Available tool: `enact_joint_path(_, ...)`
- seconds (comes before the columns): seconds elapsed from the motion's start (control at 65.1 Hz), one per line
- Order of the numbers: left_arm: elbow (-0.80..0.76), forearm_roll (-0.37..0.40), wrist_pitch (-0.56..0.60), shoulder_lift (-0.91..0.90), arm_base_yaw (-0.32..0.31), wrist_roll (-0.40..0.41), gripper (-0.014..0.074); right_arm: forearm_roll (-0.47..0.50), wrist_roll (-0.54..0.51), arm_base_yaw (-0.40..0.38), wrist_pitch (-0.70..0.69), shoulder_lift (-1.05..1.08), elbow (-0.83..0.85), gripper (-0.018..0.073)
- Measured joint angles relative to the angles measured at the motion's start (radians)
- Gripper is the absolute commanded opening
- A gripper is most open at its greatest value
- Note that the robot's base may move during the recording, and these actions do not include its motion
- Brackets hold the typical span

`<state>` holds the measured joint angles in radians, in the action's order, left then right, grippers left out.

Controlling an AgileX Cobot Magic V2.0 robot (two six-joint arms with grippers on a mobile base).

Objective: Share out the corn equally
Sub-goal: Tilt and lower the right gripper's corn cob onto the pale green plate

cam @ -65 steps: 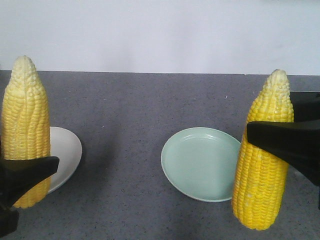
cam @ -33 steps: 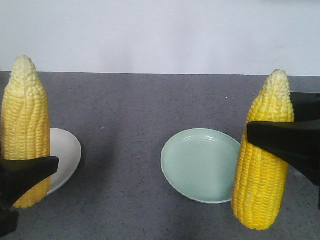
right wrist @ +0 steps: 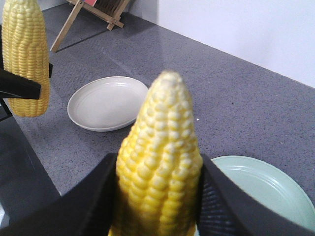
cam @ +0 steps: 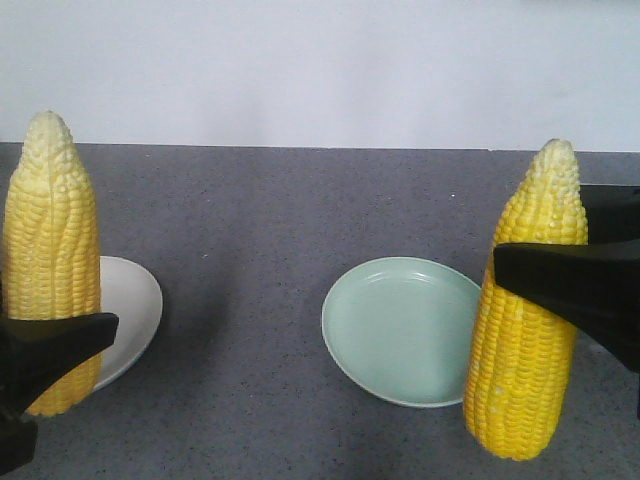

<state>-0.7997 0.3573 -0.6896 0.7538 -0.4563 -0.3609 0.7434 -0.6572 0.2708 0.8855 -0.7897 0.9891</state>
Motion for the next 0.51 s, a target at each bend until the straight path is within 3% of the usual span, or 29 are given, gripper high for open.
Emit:
enact_joint_path(0.292, 0.0, 0.0, 0.0, 0.0, 0.0, 0.0, 0.0278, 0.004, -0.001, 0.0, -0.018, 0.0, 0.0, 0.0225)
enact_joint_path(0.507, 0.0, 0.0, -0.001, 0.0, 0.0, 0.0, 0.0278, 0.084, -0.003, 0.0, -0.182, 0.0, 0.0, 0.0225)
